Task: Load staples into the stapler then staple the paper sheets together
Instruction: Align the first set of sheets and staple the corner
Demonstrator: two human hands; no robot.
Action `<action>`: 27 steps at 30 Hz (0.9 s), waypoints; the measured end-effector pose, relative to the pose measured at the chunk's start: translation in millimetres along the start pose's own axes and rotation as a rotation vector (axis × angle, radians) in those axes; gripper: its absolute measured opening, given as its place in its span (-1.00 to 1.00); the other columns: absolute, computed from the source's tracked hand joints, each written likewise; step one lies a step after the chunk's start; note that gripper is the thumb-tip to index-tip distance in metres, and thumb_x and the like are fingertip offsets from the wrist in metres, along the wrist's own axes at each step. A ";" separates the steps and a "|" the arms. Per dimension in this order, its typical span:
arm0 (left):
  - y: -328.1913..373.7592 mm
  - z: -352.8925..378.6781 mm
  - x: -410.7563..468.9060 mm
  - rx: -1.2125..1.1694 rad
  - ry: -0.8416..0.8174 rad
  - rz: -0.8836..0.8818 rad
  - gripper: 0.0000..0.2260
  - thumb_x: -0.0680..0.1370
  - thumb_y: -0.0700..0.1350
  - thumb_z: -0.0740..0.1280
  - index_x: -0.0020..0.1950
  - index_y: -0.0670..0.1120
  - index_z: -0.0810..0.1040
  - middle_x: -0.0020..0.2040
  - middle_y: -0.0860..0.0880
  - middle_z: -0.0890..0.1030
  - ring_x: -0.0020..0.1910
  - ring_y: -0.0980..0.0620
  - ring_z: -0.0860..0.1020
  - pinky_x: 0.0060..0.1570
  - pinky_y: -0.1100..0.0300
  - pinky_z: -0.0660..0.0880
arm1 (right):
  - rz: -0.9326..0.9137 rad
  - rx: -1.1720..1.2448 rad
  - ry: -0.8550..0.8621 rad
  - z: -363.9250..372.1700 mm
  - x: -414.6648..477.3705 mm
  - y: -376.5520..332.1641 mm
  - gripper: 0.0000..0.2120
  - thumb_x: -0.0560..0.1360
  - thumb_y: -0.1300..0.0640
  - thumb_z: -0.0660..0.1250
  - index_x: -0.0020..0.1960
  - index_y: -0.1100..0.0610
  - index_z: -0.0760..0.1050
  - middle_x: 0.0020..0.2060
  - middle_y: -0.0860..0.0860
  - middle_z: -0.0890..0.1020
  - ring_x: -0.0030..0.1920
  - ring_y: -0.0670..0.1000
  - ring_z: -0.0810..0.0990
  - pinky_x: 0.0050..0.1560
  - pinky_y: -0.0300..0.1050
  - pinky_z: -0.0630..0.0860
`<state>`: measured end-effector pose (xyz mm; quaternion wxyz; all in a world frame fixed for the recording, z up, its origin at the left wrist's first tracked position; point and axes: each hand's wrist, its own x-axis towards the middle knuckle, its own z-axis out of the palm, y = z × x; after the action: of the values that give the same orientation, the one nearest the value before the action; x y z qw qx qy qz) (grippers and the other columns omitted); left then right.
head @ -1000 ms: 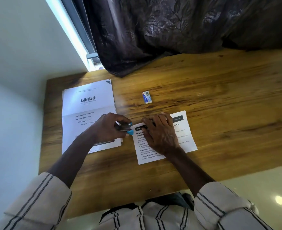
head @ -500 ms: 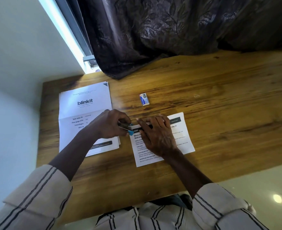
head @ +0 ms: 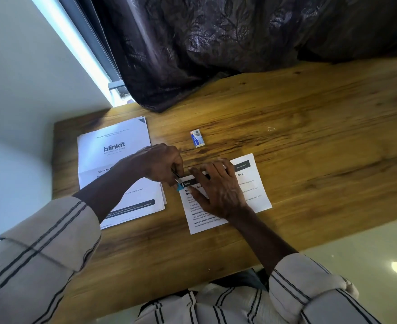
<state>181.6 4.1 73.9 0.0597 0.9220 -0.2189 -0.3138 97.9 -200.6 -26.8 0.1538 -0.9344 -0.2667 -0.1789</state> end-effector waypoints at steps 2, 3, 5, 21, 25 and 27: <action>1.3 -3.4 1.9 0.023 -0.023 0.005 -0.72 0.40 0.09 0.62 0.06 0.13 0.71 -0.08 0.20 0.64 -0.09 0.16 0.56 -0.05 0.09 0.61 | 0.000 0.015 -0.024 -0.6 0.3 0.6 -0.46 0.58 -0.29 0.18 0.31 0.11 0.54 0.16 0.13 0.58 0.21 0.15 0.51 0.41 0.19 0.31; 1.8 -4.6 2.6 0.041 -0.033 0.008 -0.73 0.40 0.09 0.62 0.06 0.13 0.71 -0.07 0.20 0.64 -0.08 0.16 0.56 -0.05 0.08 0.61 | -0.001 0.021 -0.032 -0.7 0.4 0.8 -0.43 0.58 -0.32 0.16 0.31 0.11 0.54 0.16 0.13 0.57 0.21 0.15 0.51 0.41 0.20 0.30; 2.8 -6.3 4.5 0.086 -0.048 0.016 -0.73 0.40 0.09 0.61 0.06 0.14 0.71 -0.06 0.20 0.63 -0.07 0.15 0.55 -0.03 0.07 0.61 | -0.004 0.020 -0.046 -1.0 1.0 0.6 -0.40 0.57 -0.35 0.15 0.31 0.11 0.53 0.17 0.12 0.57 0.22 0.15 0.51 0.41 0.20 0.29; 4.6 -18.9 25.4 0.104 -0.289 0.060 -0.74 0.46 0.05 0.58 0.13 0.08 0.72 -0.12 0.23 0.63 -0.04 0.14 0.58 -0.08 0.18 0.54 | 0.002 0.023 -0.080 2.6 1.6 -0.1 -0.44 0.55 -0.31 0.18 0.30 0.10 0.52 0.19 0.14 0.56 0.23 0.17 0.52 0.44 0.24 0.29; -4.5 -19.5 14.1 -0.001 -0.227 0.054 -0.67 0.41 0.06 0.62 0.13 0.10 0.70 -0.06 0.23 0.65 -0.04 0.18 0.59 0.00 0.15 0.59 | 0.021 0.026 -0.117 5.3 1.8 0.7 -0.47 0.55 -0.28 0.20 0.32 0.07 0.48 0.19 0.12 0.55 0.24 0.17 0.51 0.45 0.23 0.28; -15.4 -13.8 2.4 -0.061 -0.115 0.047 -0.66 0.39 0.05 0.63 0.13 0.10 0.69 -0.01 0.21 0.67 -0.02 0.20 0.60 0.02 0.13 0.60 | 0.024 0.017 -0.117 4.8 1.9 1.0 -0.50 0.57 -0.26 0.20 0.31 0.07 0.49 0.19 0.12 0.56 0.24 0.16 0.51 0.45 0.22 0.28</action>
<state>197.3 16.5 79.8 0.0823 0.8948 -0.2340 -0.3713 101.2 -198.7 -30.5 0.1480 -0.9451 -0.2653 -0.1201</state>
